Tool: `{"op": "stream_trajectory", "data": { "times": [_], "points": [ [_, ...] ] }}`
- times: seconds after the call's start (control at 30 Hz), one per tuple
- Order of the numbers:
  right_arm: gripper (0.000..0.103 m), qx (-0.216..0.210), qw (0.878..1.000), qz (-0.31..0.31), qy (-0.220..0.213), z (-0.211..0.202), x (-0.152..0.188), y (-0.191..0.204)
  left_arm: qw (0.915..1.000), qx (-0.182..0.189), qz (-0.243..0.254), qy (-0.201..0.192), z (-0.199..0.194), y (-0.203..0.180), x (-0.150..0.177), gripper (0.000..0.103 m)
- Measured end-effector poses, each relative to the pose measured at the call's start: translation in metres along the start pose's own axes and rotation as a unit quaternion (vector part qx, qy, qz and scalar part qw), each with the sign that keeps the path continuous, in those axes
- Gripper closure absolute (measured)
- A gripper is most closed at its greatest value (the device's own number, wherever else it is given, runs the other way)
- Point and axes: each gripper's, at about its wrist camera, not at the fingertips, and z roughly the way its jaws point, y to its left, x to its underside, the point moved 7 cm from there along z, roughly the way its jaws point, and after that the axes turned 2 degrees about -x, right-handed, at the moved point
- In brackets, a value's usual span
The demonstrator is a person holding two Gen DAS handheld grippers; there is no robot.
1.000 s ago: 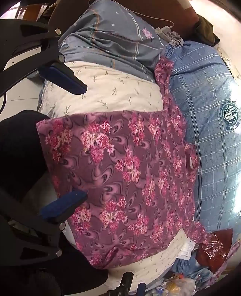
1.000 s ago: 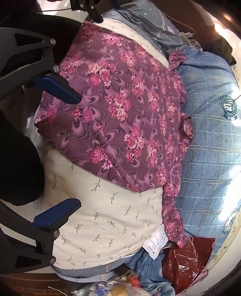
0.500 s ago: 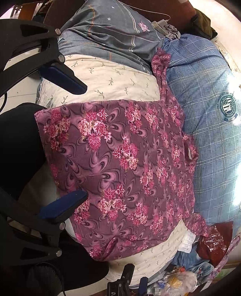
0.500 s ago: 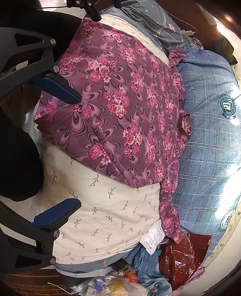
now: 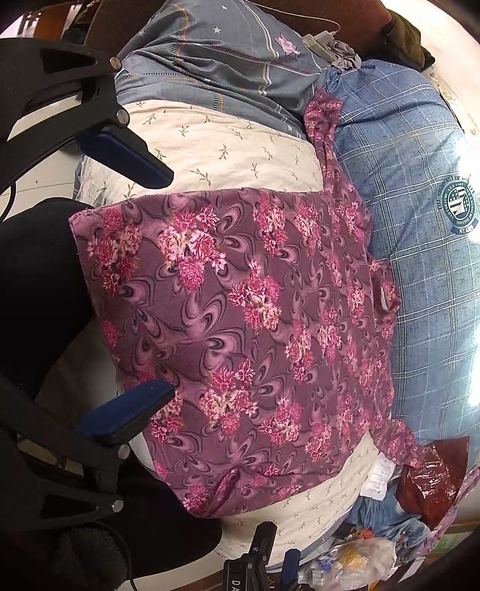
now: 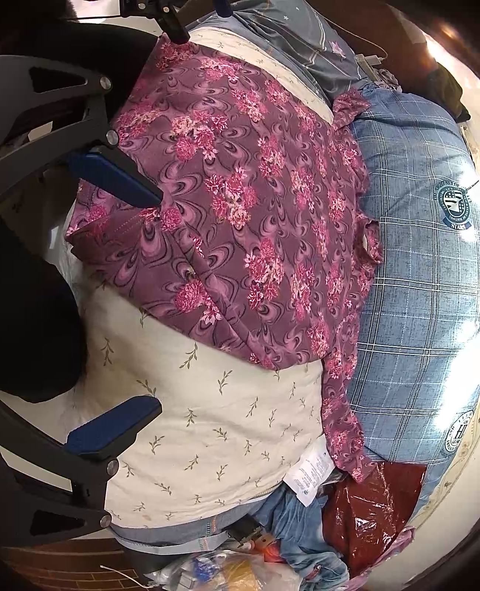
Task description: Fold small clothes
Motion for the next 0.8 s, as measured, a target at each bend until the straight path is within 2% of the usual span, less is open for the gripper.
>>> {"op": "stream_trajectory", "data": {
  "times": [0.8],
  "points": [
    [0.001, 0.007, 1.0, 0.014, 0.006, 0.006, 0.002, -0.007, 0.9995, 0.02, -0.003, 0.026, 0.013, -0.004, 0.004, 0.0]
  ]
}}
